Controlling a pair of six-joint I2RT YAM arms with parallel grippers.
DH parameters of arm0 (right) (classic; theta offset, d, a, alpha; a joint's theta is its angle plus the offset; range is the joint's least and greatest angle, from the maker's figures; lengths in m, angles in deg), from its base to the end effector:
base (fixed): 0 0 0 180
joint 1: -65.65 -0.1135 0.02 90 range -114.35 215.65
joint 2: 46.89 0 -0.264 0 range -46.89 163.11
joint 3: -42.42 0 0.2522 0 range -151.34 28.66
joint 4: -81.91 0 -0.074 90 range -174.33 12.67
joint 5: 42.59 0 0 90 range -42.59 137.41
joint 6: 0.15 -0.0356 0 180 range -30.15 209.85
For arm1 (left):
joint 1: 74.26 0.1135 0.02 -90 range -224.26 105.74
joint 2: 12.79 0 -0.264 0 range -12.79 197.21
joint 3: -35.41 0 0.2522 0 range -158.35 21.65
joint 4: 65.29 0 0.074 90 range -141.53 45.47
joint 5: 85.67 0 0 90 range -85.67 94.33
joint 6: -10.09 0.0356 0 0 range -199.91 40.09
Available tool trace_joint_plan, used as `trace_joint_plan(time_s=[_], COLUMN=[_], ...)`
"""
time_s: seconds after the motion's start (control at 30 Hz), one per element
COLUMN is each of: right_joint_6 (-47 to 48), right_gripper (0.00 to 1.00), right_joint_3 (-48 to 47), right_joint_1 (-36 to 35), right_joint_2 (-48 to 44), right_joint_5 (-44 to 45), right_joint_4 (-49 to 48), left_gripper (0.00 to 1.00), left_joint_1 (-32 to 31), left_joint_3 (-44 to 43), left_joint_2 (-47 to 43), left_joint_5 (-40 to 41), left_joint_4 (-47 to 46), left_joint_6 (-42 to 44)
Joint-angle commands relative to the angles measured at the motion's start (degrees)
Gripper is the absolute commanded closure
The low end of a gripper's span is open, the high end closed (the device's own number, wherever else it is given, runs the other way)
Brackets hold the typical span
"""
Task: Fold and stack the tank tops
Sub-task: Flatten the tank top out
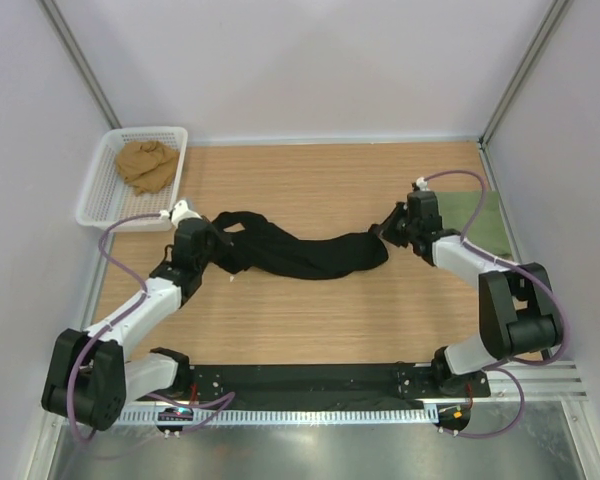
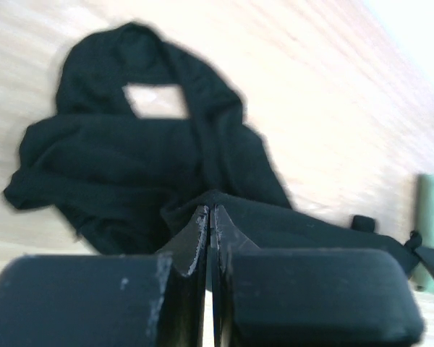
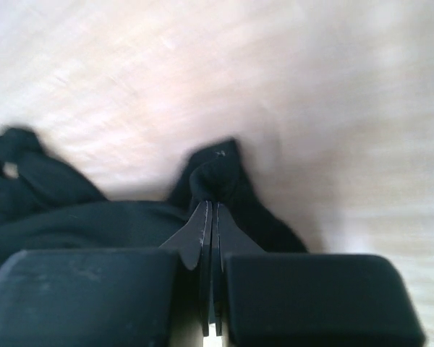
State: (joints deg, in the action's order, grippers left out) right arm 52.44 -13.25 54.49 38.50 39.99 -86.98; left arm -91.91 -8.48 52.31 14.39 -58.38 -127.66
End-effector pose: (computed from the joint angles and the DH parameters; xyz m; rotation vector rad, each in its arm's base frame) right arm 0.2939 0.0627 0.1802 0.4649 2.3003 0.5800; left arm 0.2307 -0.0669 0.2103 -0.6499 1.9918 -0.5226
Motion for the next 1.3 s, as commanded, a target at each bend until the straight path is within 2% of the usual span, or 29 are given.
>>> trace_joint_plan(time_s=[0.0,0.1,0.2,0.3,0.4,0.53,0.57,0.63,0.67,0.7,0.77,0.83,0.97,1.07,1.27], right_joint_6=[1.37,2.25,2.69,0.68,-3.35,-8.64,-9.26,-9.88,-9.96,-9.53,-7.86,-6.55,-4.61,-2.77,-0.39], right_gripper=[0.99,0.99,0.99,0.99,0.99,0.98,0.89,0.65,0.44,0.39,0.34,0.34,0.41,0.46,0.46], right_joint_3=[-9.31,-12.05,-8.73,1.89,16.37,28.51,30.12,32.84,33.12,33.03,32.34,31.37,30.93,30.49,27.5], right_joint_1=[0.87,1.14,1.14,1.23,1.14,1.14,1.05,1.14,1.14,1.05,1.14,1.14,1.14,1.05,0.96], right_joint_2=[-3.56,-6.71,-13.47,-24.88,-35.44,-48.26,-50.64,-57.24,-58.91,-61.97,-63.67,-63.33,-56.31,-49.73,-43.9], right_joint_5=[0.48,-0.23,-0.05,-0.14,4.05,5.05,4.79,4.43,4.78,4.87,5.05,4.35,-1.44,-3.56,-4.71], right_joint_4=[1.16,2.3,4.5,3.01,3.88,6.08,6.52,10.36,11.96,13.19,16.44,17.77,15.93,13.47,11.18], left_gripper=[1.0,1.0,1.0,1.0,1.0,1.0,1.0,1.0,1.0,1.0,1.0,1.0,0.99,1.0,1.0], left_joint_1=[3.31,4.81,4.73,4.64,4.64,4.64,4.64,4.73,4.73,4.64,4.64,4.64,4.64,4.73,4.64], left_joint_3=[-6.68,-8.28,-6.44,-1.26,8.99,18.67,20.27,23.97,24.85,25.55,25.65,25.91,26.17,26.0,24.95], left_joint_2=[1.43,-0.93,-6.55,-12.88,-19.73,-27.21,-28.79,-32.83,-34.06,-36.08,-37.85,-39.78,-40.05,-37.86,-32.24], left_joint_5=[-3.88,-5.06,-5.41,-5.58,-5.32,-6.02,-6.37,-6.46,-6.2,-5.94,-5.06,-4.88,-4.44,-4.09,-4.18], left_joint_4=[1.13,1.93,2.11,3.25,3.42,2.99,2.98,3.6,4.21,5.96,8.42,9.93,10.28,9.67,7.56], left_joint_6=[-1.38,-3.76,-3.93,-4.46,-6.3,-9.55,-10.25,-10.61,-10.7,-10.18,-9.3,-9.03,-9.38,-9.56,-9.12])
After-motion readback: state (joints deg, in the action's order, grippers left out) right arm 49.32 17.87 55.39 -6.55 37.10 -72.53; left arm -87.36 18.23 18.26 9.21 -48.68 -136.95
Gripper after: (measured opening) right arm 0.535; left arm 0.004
